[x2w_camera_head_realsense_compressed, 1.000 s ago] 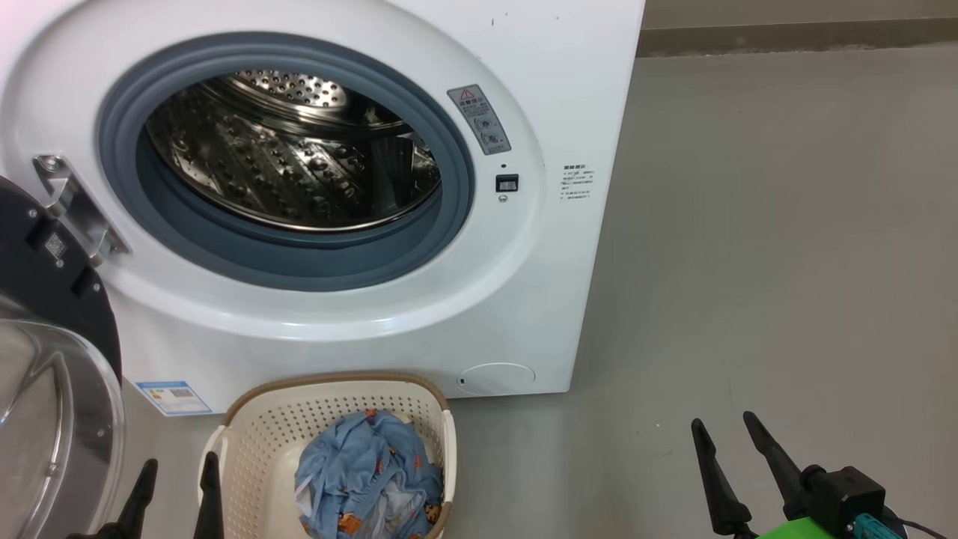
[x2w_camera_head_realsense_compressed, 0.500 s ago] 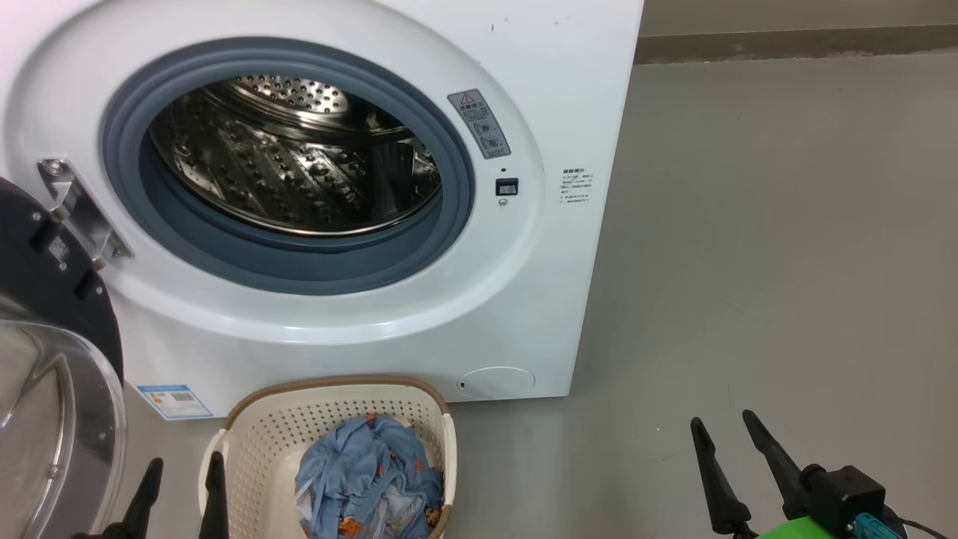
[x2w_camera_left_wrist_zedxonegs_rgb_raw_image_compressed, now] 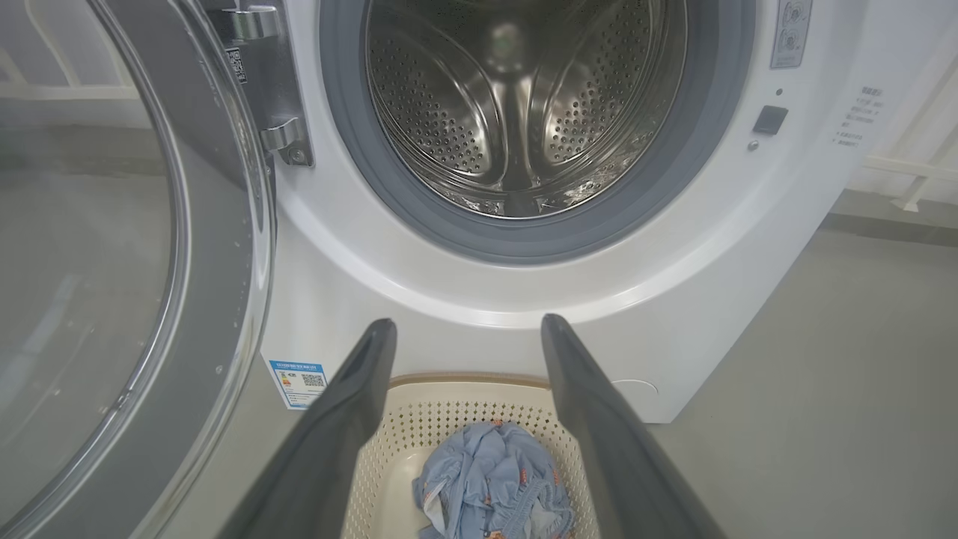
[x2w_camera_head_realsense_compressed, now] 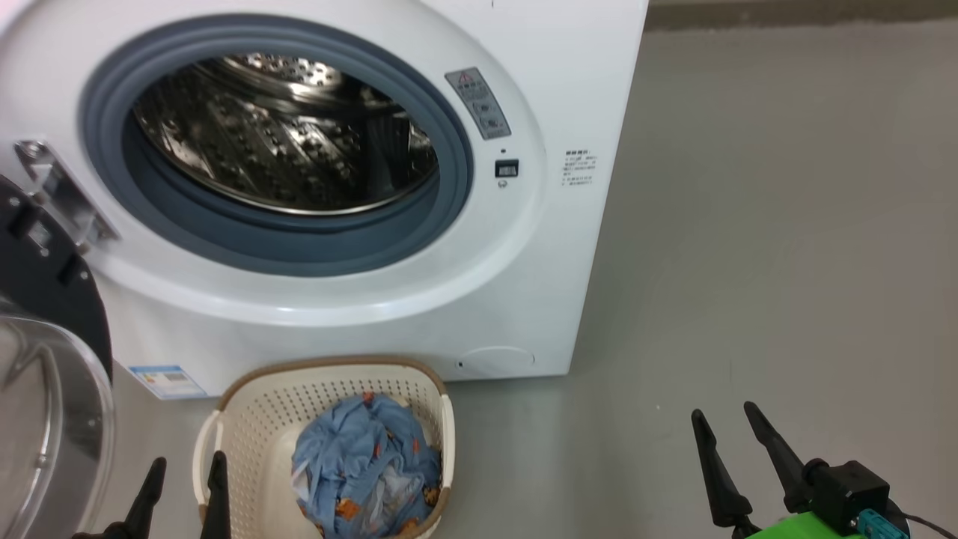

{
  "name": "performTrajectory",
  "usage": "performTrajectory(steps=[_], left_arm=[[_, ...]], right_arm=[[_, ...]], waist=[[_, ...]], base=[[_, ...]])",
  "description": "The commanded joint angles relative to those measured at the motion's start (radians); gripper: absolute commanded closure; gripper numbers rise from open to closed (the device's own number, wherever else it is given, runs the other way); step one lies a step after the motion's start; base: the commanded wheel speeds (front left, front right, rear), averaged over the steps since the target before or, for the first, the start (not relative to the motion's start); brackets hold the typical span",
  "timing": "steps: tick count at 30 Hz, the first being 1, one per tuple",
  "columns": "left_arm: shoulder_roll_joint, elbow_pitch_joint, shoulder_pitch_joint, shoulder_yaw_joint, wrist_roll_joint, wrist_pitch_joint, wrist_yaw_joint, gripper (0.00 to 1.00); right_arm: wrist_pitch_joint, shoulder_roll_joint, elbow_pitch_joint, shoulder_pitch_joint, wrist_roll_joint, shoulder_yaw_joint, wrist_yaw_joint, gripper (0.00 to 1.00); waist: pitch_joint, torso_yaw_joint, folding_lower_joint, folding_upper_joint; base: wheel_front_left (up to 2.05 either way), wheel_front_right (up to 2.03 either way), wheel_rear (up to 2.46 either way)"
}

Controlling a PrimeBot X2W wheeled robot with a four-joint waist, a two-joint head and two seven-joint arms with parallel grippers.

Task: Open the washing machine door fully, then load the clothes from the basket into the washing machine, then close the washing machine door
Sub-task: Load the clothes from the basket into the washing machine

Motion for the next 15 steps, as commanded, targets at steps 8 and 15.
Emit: performTrajectory(steps=[8, 15], left_arm=[[0.064, -0.019, -0.079, 0.000, -0.052, -0.006, -0.002, 0.00], [0.107, 0.005, -0.134, -0.024, -0.095, -0.006, -0.002, 0.00]], right_arm=[[-0.008, -0.004, -0.048, -0.069, 0.006, 0.039, 0.003, 0.00], [-0.008, -0.004, -0.066, -0.111, 0.010, 0.050, 0.003, 0.00]], waist=[[0.142, -0.026, 0.0000, 0.0000], [0.226, -0.056, 0.0000, 0.0000]], base=[[0.00, 0.00, 0.00], [0.00, 0.00, 0.00]])
